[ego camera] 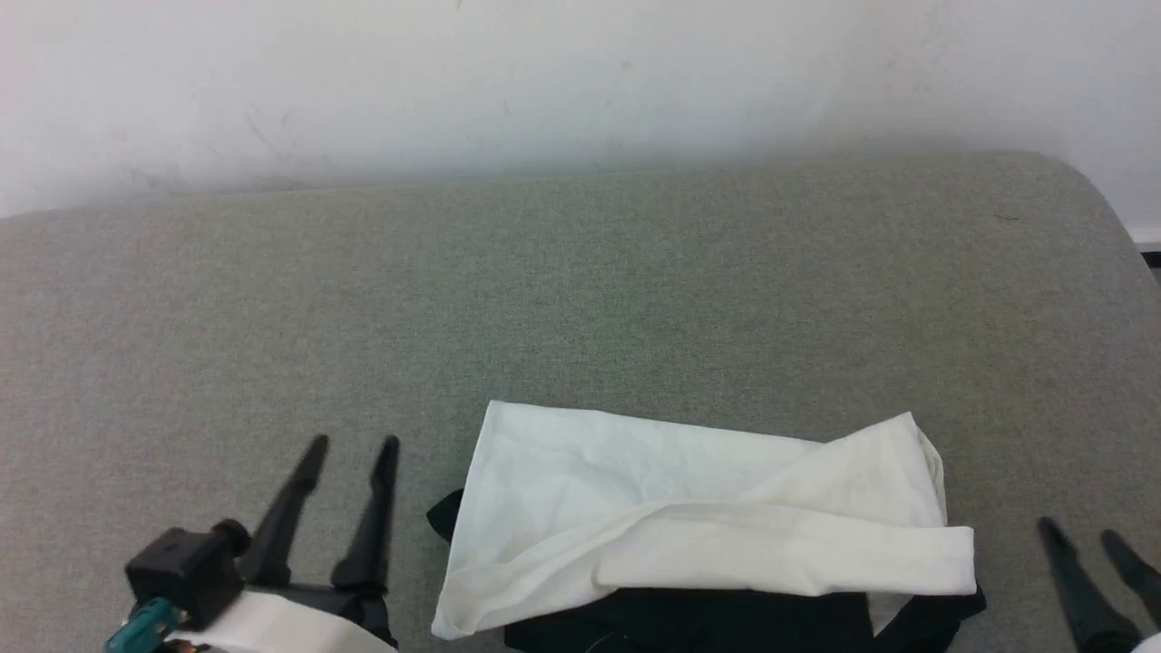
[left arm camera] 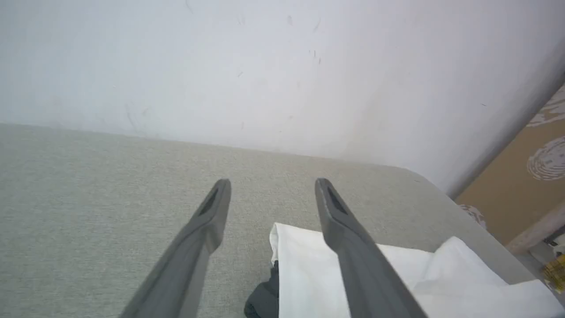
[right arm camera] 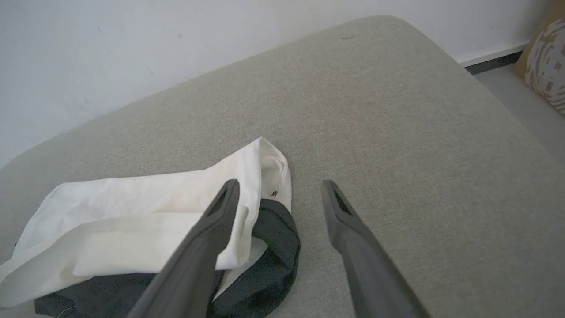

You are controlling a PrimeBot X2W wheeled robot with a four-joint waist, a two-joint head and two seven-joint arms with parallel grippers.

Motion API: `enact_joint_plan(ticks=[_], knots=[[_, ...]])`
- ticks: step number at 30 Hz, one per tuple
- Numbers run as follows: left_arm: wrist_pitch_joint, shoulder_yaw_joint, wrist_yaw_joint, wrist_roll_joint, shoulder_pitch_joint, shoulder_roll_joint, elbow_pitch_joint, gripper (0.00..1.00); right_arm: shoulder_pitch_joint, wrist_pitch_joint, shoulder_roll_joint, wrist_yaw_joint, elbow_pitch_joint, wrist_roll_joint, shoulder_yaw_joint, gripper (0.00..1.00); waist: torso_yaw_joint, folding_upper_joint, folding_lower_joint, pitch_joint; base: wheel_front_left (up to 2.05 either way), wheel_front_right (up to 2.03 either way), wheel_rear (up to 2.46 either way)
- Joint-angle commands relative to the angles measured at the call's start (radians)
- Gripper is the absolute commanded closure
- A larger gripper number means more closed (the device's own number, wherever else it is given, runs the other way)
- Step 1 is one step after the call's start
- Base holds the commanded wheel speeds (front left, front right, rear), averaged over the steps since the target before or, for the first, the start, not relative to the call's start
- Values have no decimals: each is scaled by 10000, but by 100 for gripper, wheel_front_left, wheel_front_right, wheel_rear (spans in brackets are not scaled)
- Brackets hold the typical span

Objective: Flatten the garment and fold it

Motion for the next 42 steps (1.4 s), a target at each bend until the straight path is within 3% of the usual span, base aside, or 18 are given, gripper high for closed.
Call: enact_joint_plan(ticks=[1,8,12,22,29,36,37,38,39,42], knots=[[-136,155,169,234,106,-111,-81,0,-145,-163,23,-6,79,27,-128,0,16,0,0,-33,0,0,0],[-391,1201,1138,2742,251,-638,-492,0,-395,-779,23,-6,1283,-210,-390,0,165,0,0,23,0,0,0],[-395,1512,1361,4138,460,-922,-544,0,-639,-867,23,-6,1970,-372,-183,0,296,0,0,167,0,0,0],[-397,1635,701,4844,441,-1630,-337,0,-1294,-753,24,-6,2755,-543,224,0,824,0,0,644,0,0,0],[-397,1772,295,4981,281,-1954,-201,0,-1403,325,24,-6,3409,-550,322,0,1098,0,0,1019,0,0,0],[-398,1925,-22,5097,136,-2199,-99,0,-1710,700,24,-6,4095,-360,155,0,1200,0,0,1244,0,0,0],[-398,1945,-64,5112,118,-2223,-81,0,-1758,764,24,-6,4200,-283,143,51,1203,0,0,1254,0,0,0],[-398,1959,-105,5128,100,-2244,-61,0,-1795,794,24,-6,4273,-211,125,70,1207,0,0,1258,0,0,0],[-398,1972,-144,5141,82,-2264,-42,0,-1829,791,24,-6,4325,-176,92,100,1210,0,0,1256,0,0,0],[-398,2020,-242,5173,46,-2325,9,0,-1904,677,24,-6,4419,-122,-8,100,1195,0,0,1213,0,0,0]])
